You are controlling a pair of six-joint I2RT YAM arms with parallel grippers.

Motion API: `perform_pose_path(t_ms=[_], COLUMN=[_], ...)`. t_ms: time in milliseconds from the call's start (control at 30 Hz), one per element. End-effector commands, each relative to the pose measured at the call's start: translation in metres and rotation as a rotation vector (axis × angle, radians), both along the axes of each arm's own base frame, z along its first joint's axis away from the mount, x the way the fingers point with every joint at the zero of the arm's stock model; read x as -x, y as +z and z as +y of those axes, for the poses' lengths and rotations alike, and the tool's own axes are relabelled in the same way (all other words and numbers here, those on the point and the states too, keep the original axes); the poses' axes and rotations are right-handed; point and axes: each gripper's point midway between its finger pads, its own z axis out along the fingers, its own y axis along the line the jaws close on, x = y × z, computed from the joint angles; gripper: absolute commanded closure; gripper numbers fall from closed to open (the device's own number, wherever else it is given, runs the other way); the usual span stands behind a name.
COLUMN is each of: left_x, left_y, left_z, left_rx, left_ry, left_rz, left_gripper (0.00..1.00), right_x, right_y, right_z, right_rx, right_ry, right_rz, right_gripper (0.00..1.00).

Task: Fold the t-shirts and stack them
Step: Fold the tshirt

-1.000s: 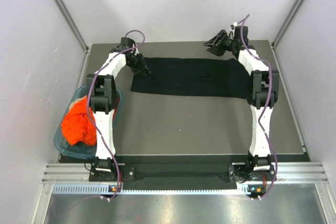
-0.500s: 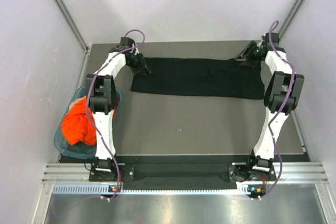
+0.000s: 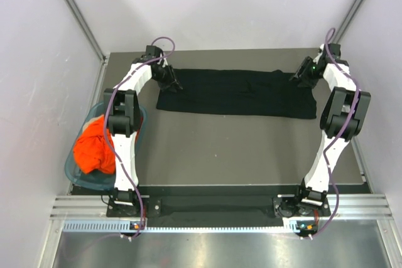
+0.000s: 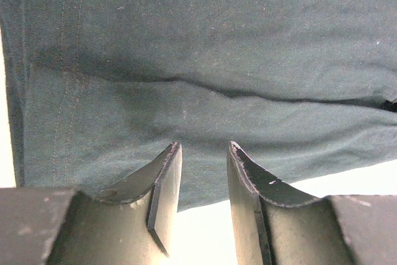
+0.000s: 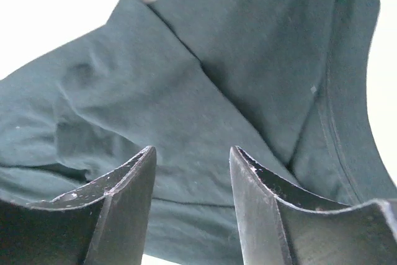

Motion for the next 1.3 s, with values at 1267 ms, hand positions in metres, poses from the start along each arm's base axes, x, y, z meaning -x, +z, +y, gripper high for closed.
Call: perform_pose_path(t_ms=[1267], left_x=[0.020], left_y=[0.015], left_z=[0.001], left_rx=[-0.006], left_ry=[0.000], left_rz=[0.003], left_gripper=[0.60], right_x=[-0.130], right_y=[-0.032], right_z=[0.051], right_rx=[-0.025], right_ry=[0.170], right_rz=[-0.260], right_gripper=[0.61])
